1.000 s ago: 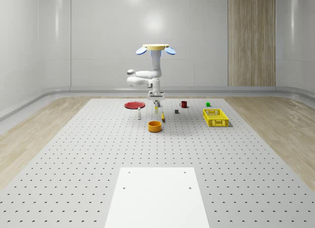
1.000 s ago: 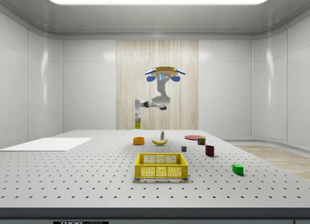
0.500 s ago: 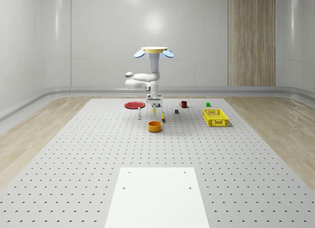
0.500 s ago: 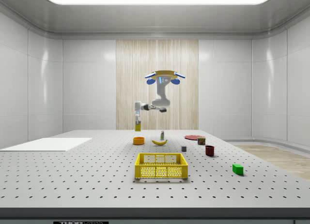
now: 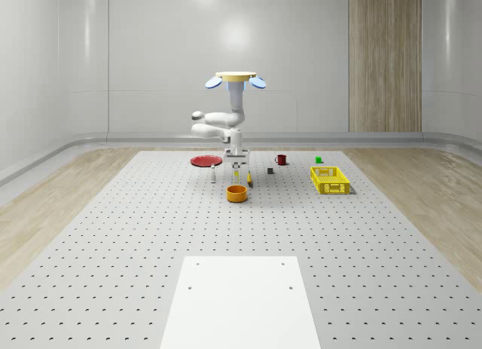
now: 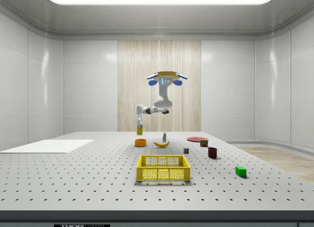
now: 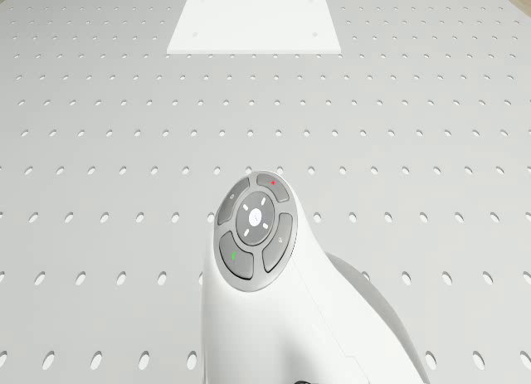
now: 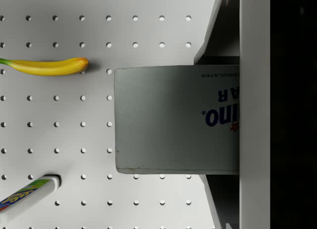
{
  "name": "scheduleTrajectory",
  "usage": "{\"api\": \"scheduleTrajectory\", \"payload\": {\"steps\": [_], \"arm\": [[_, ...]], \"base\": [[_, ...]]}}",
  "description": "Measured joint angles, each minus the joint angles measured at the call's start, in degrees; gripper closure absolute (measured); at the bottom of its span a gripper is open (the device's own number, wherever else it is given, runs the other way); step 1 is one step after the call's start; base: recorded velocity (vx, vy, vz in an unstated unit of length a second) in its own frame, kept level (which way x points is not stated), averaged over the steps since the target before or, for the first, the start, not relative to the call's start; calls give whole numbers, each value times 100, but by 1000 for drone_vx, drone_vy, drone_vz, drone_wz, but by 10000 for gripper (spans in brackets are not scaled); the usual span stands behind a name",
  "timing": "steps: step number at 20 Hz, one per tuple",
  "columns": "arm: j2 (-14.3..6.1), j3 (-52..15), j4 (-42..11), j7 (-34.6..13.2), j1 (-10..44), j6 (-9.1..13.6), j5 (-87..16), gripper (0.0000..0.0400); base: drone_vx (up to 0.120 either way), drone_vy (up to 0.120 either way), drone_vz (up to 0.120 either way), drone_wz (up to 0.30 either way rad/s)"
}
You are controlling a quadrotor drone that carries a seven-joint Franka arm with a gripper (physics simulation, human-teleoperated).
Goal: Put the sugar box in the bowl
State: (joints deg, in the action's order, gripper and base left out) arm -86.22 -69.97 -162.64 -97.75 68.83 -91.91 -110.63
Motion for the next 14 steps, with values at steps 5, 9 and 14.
{"api": "scheduleTrajectory", "payload": {"steps": [5,9,14], "arm": [[13,453,159,8,79,-178,-430,234],[51,766,294,16,141,-295,-732,234],[128,1110,469,34,209,-415,-1070,234]], "base": [[0,0,0,0],[0,0,0,0],[0,0,0,0]]}}
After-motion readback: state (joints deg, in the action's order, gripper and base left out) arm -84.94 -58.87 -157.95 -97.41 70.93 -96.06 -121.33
